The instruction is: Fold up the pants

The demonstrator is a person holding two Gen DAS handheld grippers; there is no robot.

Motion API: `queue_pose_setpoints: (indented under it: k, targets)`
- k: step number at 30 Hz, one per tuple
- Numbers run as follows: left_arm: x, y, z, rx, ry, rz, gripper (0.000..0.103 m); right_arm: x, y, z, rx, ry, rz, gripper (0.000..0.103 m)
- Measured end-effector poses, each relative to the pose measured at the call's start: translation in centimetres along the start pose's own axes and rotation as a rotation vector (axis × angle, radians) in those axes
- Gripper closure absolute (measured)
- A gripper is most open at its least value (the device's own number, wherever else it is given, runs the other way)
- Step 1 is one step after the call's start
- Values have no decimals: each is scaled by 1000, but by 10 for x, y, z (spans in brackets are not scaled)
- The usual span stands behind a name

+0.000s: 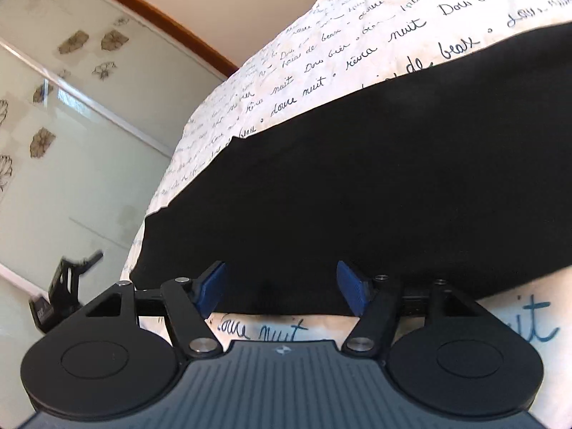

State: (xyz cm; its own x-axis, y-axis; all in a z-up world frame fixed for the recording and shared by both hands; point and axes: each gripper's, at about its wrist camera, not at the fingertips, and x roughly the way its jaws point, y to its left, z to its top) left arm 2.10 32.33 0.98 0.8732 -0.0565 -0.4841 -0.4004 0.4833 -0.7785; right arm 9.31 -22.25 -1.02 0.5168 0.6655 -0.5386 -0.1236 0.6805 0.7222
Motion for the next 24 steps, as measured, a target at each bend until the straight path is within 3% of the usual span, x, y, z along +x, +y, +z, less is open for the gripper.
queue_pose_setpoints:
  k: [3,4,5,8,10,14,17,19,24]
  targets:
    - [15,3,1,-67,14,72,13,4,2,0,-16,8,-13,34]
    - [17,0,1,-57,3,91,20,3,3,-1,-24,7,-16,34]
    - [20,-3,2,-37,-5,116,43,2,4,-3,-32,4,-17,34]
    - [35,-2,7,4,-10,200,80,3,-1,-10,-40,-21,-7,34]
    - [31,-4,9,7,-19,202,85,2,-3,-13,-41,-35,5,34]
    - [6,-22,6,96,-90,188,87,1,-6,-11,-33,-31,21,34]
    - [25,-8,-1,145,-51,274,86,2,-8,-10,-31,-29,30,34]
    - [28,-2,-5,170,-60,255,85,2,-9,-10,-33,-33,34,34]
    - [17,-17,-6,264,-63,257,67,-8,-13,-12,2,-56,63,34]
